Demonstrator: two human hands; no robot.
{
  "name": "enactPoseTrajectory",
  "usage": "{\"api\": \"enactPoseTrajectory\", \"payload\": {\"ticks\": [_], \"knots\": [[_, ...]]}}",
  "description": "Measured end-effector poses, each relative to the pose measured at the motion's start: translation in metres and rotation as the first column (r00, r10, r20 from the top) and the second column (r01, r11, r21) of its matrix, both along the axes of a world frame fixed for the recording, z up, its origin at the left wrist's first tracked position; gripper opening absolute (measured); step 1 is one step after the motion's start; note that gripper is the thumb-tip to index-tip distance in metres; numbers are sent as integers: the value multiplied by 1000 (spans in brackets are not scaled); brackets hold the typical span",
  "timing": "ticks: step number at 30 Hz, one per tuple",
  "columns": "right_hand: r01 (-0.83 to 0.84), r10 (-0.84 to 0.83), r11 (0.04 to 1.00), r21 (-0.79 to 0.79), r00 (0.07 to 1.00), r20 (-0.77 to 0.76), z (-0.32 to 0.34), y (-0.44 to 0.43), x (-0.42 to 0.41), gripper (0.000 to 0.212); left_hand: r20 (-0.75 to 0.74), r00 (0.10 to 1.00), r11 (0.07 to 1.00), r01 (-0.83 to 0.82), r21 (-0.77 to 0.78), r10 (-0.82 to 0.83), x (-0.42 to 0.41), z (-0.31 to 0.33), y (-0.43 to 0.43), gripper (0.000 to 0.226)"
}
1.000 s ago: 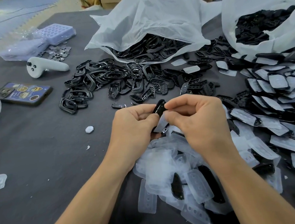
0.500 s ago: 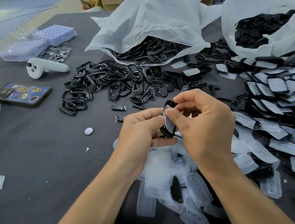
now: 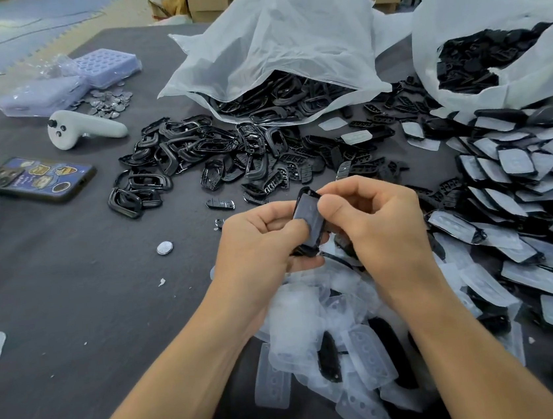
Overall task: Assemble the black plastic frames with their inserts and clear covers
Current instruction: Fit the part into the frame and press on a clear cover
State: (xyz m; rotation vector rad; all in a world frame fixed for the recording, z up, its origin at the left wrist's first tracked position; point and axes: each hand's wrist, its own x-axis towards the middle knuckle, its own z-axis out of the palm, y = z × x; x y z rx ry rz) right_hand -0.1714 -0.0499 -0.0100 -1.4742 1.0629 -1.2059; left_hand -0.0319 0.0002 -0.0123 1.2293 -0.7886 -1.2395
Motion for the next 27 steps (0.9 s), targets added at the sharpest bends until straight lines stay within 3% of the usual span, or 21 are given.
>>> {"api": "enactPoseTrajectory", "payload": {"ticks": [8,14,27], "knots": [[60,-60,998,2,994,-88,-5,-1,1,17,92,994,998,64,7,-65,4,-2,-1,26],[53,-52,999,5,995,-85,-4,1,2,17,117,993,1000,27,2,-28,3,-1,-2,16],[49,-49,999,3,994,-96,0,5,6,24,280,959,996,55,-71,-33,1,-2,-1,23]]}}
